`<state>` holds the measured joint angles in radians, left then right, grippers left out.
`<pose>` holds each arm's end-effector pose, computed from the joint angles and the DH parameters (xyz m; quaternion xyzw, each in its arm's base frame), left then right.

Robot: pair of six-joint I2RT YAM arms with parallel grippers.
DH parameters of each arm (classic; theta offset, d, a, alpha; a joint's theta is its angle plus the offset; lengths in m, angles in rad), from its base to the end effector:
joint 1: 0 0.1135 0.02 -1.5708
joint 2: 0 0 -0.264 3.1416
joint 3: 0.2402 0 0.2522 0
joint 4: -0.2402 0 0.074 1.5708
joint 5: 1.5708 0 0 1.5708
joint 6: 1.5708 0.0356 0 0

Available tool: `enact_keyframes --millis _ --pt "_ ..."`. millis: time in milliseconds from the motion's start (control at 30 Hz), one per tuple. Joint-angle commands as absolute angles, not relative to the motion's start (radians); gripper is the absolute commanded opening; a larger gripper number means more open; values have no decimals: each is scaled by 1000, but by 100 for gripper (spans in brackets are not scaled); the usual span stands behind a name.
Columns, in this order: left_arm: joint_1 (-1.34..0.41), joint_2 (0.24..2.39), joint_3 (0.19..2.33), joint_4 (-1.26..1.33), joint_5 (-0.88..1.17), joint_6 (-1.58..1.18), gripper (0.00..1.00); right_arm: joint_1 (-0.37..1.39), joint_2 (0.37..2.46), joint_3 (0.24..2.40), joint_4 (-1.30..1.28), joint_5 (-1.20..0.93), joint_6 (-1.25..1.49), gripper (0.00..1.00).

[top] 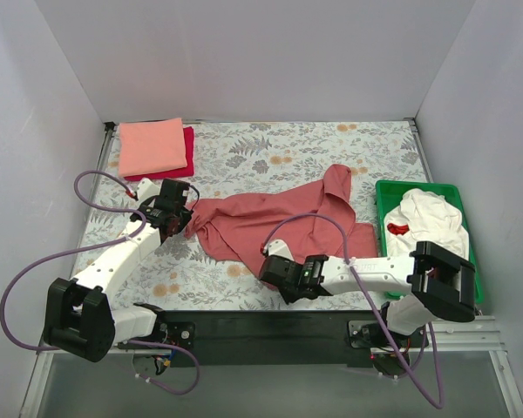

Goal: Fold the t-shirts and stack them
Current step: Flatten the tshirt out

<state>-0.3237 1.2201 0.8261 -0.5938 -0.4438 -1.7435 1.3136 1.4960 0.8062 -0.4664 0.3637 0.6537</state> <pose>0.2295 -0.0609 0.2342 -0.6569 0.6674 -0.1330 0.3246 0.0811 0.2585 0.1690 -0.2766 0.9226 0.0705 0.2595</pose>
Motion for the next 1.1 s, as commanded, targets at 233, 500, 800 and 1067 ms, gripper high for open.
enact_keyframes --millis 233,500,800,1067 --pt "-319 1268 945 -551 -523 -1697 0 947 1232 840 -407 446 439 1" --pt "-319 1361 1274 -561 -618 -1580 0 588 1170 1133 -344 419 212 1" --pt "-319 1145 1473 -422 -554 -1387 0 515 1013 1422 -368 414 40 1" --pt "-319 939 1653 -402 -396 -1275 0 515 862 1598 -396 167 -25 1"
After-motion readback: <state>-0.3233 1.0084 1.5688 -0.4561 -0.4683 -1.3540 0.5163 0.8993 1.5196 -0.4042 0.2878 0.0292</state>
